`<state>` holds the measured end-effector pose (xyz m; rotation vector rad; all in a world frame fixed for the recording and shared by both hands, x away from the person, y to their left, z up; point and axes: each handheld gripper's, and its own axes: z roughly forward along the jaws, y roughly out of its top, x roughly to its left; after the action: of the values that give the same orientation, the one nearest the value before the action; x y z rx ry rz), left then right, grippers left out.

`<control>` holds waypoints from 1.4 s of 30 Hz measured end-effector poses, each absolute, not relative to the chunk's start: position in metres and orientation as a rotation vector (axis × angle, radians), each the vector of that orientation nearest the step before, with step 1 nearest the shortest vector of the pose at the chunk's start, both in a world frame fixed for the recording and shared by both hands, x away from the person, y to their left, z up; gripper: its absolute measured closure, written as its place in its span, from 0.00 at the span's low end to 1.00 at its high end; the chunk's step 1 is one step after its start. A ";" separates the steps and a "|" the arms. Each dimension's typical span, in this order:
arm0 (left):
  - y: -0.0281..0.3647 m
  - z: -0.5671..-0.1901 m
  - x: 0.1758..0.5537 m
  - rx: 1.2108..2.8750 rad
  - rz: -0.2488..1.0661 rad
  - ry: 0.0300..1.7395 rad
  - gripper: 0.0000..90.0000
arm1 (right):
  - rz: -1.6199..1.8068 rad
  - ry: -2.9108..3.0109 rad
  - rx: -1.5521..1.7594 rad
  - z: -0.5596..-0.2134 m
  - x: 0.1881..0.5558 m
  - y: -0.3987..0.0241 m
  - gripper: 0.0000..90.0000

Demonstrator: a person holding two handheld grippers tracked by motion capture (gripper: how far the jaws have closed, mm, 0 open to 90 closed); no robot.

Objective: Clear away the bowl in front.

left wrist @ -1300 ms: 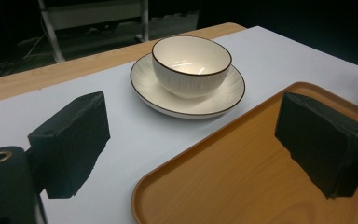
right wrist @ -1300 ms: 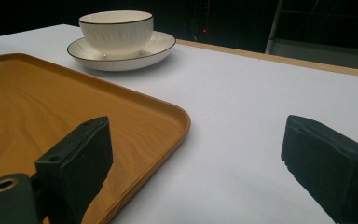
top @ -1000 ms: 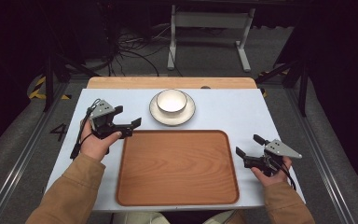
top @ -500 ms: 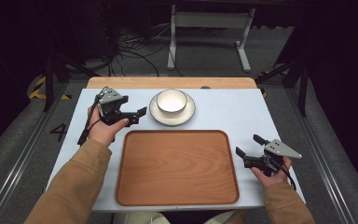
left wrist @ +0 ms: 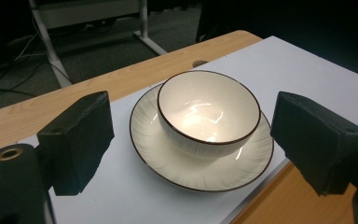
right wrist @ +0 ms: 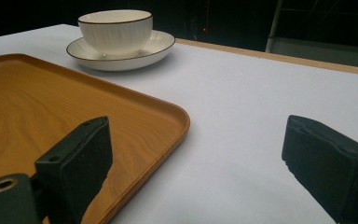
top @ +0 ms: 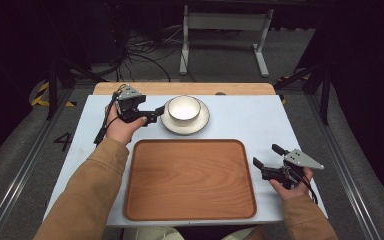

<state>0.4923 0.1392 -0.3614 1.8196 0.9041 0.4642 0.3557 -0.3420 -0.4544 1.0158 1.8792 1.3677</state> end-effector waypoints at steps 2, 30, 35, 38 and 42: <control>0.136 -0.361 0.496 1.822 0.464 0.904 0.16 | 1.368 1.881 1.010 -0.454 0.355 -0.342 0.10; 0.104 -0.373 0.547 1.887 0.447 1.042 0.28 | 1.398 1.842 0.985 -0.455 0.351 -0.343 0.09; 0.097 -0.378 0.555 1.909 0.389 1.067 0.30 | 1.399 1.844 0.981 -0.455 0.351 -0.343 0.09; 0.095 -0.383 0.559 1.915 0.360 1.082 0.34 | 1.399 1.846 0.981 -0.455 0.351 -0.343 0.09; 0.091 -0.389 0.562 1.928 0.349 1.087 0.37 | 1.397 1.848 0.982 -0.455 0.351 -0.343 0.09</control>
<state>0.5623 0.0915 -0.3886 1.9284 1.0865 0.3487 0.3514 -0.3433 -0.4549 0.9817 1.8481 1.3974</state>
